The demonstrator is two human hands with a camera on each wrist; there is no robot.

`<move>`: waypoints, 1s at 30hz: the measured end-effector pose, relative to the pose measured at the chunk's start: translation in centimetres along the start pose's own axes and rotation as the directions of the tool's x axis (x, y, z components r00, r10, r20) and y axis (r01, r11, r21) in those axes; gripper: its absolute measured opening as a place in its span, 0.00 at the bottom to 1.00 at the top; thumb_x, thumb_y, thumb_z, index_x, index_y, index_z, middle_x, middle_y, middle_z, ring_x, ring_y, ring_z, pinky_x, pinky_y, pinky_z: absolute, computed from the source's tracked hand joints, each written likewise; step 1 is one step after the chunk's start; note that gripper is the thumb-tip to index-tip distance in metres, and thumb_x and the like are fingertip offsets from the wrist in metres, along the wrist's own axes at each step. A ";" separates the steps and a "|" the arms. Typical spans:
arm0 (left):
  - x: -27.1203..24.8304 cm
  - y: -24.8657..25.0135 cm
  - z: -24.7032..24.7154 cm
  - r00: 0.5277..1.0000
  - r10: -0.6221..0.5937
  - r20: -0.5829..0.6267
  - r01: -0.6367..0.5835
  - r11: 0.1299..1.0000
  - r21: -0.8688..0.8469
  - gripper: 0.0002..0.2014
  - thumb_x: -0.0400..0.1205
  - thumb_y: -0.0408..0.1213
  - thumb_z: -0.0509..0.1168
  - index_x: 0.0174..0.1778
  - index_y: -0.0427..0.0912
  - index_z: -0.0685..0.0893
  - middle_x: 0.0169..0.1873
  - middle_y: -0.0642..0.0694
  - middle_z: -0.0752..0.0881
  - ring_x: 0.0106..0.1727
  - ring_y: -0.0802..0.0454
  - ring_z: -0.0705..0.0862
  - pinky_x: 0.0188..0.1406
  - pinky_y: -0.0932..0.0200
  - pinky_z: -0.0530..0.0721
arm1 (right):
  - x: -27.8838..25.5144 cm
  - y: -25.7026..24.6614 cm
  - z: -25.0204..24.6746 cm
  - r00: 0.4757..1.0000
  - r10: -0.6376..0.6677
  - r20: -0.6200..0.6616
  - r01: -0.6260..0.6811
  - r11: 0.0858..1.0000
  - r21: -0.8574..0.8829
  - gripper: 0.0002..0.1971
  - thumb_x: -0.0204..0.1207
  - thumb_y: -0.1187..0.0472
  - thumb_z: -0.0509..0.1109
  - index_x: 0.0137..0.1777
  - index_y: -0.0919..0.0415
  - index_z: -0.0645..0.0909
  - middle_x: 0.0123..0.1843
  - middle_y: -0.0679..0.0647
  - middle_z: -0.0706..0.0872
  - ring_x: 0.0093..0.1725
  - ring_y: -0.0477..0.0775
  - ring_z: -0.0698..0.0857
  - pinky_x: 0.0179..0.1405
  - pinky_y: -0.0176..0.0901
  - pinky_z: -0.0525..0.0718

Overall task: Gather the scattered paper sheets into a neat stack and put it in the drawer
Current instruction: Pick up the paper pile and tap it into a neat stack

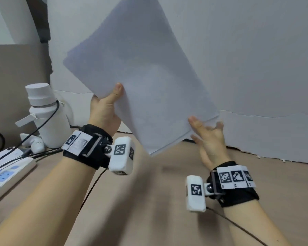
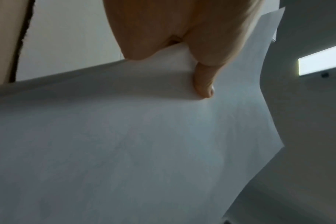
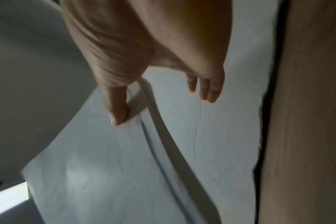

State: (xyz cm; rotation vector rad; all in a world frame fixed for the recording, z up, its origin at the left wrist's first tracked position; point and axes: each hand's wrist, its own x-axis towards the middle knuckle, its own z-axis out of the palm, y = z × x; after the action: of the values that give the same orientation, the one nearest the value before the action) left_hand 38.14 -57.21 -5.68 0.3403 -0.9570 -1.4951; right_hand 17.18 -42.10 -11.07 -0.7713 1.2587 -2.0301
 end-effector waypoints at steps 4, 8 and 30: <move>-0.1 -0.7 -0.7 0.974 -0.198 0.107 0.206 0.976 -0.073 0.38 0.76 0.42 0.78 0.81 0.34 0.72 0.75 0.35 0.79 0.74 0.38 0.81 0.71 0.40 0.82 | -1.4 0.4 2.7 0.993 0.040 0.110 -0.076 0.935 0.345 0.30 0.68 0.65 0.79 0.72 0.63 0.77 0.64 0.60 0.88 0.64 0.61 0.87 0.67 0.62 0.83; -1.1 -2.2 -1.6 0.937 -0.322 0.134 0.331 0.942 -0.054 0.28 0.83 0.41 0.71 0.78 0.34 0.77 0.74 0.36 0.81 0.74 0.38 0.82 0.72 0.38 0.80 | -1.8 -0.5 3.0 0.995 -0.097 0.027 0.086 0.959 0.270 0.11 0.74 0.71 0.75 0.55 0.62 0.85 0.52 0.56 0.93 0.55 0.57 0.91 0.55 0.51 0.89; -2.4 -1.1 -8.2 0.951 -0.220 0.219 0.110 0.898 0.426 0.38 0.58 0.47 0.88 0.64 0.41 0.88 0.60 0.38 0.91 0.60 0.39 0.90 0.54 0.50 0.90 | 1.1 0.7 -5.0 0.969 0.017 0.245 0.055 0.957 -0.284 0.17 0.71 0.72 0.75 0.59 0.63 0.83 0.50 0.58 0.92 0.53 0.63 0.90 0.48 0.51 0.90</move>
State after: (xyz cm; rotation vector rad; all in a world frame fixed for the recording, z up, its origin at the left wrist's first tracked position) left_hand 43.63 -58.00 -12.27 0.5465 -1.4952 -1.5110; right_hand 12.87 -40.40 -13.37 -1.1373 1.4211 -1.7197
